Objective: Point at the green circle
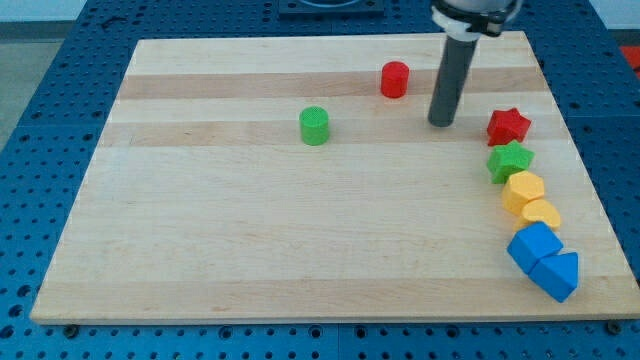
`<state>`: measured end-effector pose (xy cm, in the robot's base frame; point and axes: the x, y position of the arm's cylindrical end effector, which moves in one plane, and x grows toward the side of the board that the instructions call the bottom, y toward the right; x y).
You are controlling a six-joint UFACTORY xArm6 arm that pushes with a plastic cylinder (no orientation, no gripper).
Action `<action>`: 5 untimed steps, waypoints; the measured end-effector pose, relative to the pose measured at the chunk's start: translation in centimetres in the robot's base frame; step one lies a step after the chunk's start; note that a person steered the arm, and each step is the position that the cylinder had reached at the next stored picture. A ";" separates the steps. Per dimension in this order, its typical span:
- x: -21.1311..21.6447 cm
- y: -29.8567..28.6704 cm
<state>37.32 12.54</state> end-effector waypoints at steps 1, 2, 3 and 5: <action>0.9 -2.6; 1.2 -4.4; -1.1 -6.5; -6.1 -10.6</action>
<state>31.25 1.89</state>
